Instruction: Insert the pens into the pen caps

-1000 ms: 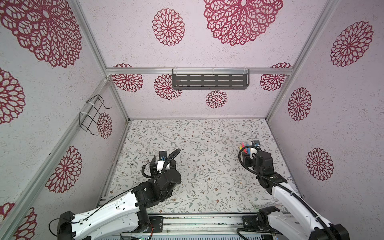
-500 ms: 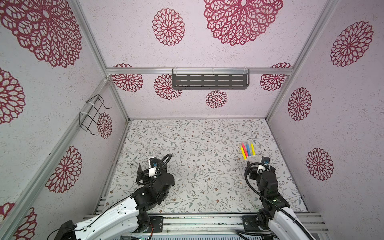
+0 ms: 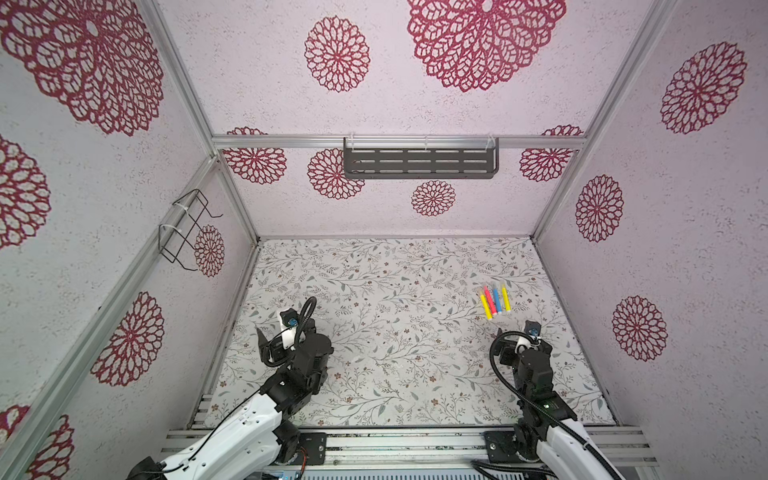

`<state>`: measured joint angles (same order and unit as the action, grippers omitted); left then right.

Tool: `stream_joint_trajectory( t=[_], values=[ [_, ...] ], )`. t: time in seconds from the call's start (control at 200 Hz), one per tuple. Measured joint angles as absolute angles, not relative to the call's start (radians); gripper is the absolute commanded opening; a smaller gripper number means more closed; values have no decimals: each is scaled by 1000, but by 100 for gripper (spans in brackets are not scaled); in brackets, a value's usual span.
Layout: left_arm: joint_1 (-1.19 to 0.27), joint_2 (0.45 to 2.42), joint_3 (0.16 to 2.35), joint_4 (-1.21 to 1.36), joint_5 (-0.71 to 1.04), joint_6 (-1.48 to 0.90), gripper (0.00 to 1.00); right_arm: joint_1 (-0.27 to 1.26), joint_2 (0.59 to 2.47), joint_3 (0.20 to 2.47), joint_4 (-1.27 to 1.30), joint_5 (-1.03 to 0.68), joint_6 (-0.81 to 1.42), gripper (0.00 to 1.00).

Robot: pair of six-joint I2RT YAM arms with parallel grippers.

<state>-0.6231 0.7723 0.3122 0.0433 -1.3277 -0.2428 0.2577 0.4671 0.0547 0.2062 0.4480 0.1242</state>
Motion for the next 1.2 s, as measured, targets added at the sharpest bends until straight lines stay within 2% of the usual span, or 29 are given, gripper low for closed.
stream_joint_trajectory(
  t=[0.33, 0.615, 0.841, 1.201],
  values=[
    [-582, 728, 245, 22, -1194, -263, 99, 258, 330, 38, 171, 494, 135, 99],
    [-576, 636, 200, 54, -1164, -242, 99, 258, 398, 6, 232, 557, 140, 99],
    [-523, 638, 147, 181, -1136, -182, 99, 258, 558, 6, 504, 574, 97, 99],
    [-384, 769, 97, 466, -1024, -106, 99, 244, 764, 6, 947, 644, 64, 99]
  ],
)
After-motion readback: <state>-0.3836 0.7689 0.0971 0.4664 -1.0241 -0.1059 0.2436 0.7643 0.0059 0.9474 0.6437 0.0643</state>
